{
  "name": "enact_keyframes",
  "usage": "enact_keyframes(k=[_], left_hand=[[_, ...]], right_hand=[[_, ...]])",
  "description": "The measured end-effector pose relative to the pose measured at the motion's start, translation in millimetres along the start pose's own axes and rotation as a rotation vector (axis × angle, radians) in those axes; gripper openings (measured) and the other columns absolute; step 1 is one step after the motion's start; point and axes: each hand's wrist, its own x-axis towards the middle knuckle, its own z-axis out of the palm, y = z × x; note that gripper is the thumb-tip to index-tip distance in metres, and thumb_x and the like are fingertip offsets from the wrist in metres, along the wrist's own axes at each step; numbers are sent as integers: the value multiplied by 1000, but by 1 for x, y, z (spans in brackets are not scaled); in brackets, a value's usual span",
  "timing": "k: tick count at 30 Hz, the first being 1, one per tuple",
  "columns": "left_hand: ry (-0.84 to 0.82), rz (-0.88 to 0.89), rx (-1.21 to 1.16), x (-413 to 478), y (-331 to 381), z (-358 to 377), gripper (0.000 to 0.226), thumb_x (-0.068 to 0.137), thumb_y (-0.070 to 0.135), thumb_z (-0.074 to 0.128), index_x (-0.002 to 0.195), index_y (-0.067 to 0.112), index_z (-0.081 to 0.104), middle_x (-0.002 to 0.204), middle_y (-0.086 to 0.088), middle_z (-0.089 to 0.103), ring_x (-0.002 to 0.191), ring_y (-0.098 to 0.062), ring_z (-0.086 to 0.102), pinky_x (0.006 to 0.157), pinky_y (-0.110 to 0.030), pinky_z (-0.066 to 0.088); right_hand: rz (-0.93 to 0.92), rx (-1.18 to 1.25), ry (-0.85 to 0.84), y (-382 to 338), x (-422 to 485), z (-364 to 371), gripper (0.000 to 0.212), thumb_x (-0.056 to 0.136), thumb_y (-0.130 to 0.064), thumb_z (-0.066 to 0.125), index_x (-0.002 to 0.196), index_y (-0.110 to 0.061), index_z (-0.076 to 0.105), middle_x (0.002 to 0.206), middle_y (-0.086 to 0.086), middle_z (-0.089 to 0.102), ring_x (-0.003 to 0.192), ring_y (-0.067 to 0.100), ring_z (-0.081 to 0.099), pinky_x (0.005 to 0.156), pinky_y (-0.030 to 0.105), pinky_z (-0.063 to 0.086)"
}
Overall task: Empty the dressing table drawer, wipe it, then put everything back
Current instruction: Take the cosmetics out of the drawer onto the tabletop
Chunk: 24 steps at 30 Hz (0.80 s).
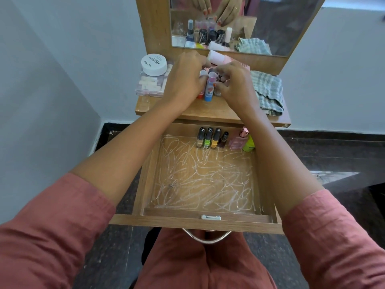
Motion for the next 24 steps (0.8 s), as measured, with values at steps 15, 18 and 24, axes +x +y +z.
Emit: enact_keyframes(k=[15, 18, 24], left_hand=[[-228, -190, -100, -109, -18, 54, 29, 89, 10, 56, 118, 13, 59, 120, -4, 60, 109, -15, 57, 90, -24, 43], [-251, -224, -97, -110, -22, 65, 38, 88, 5, 55, 126, 11, 53, 128, -6, 55, 118, -19, 51, 98, -25, 39], [-232, -236, -115, -102, -25, 80, 39, 87, 6, 58, 125, 13, 52, 123, -7, 56, 114, -22, 55, 89, -29, 45]], right_hand=[[60, 52, -33, 17, -108, 42, 14, 82, -2, 59, 92, -2, 68, 91, 11, 67, 82, 25, 61, 72, 42, 53], [104, -22, -62, 22, -114, 55, 24, 83, -3, 58, 106, -5, 66, 106, 7, 66, 97, 28, 59, 76, 45, 53], [82, -187, -17, 21, -110, 66, 32, 83, -4, 57, 114, -10, 61, 116, 4, 61, 99, 27, 58, 74, 36, 51]])
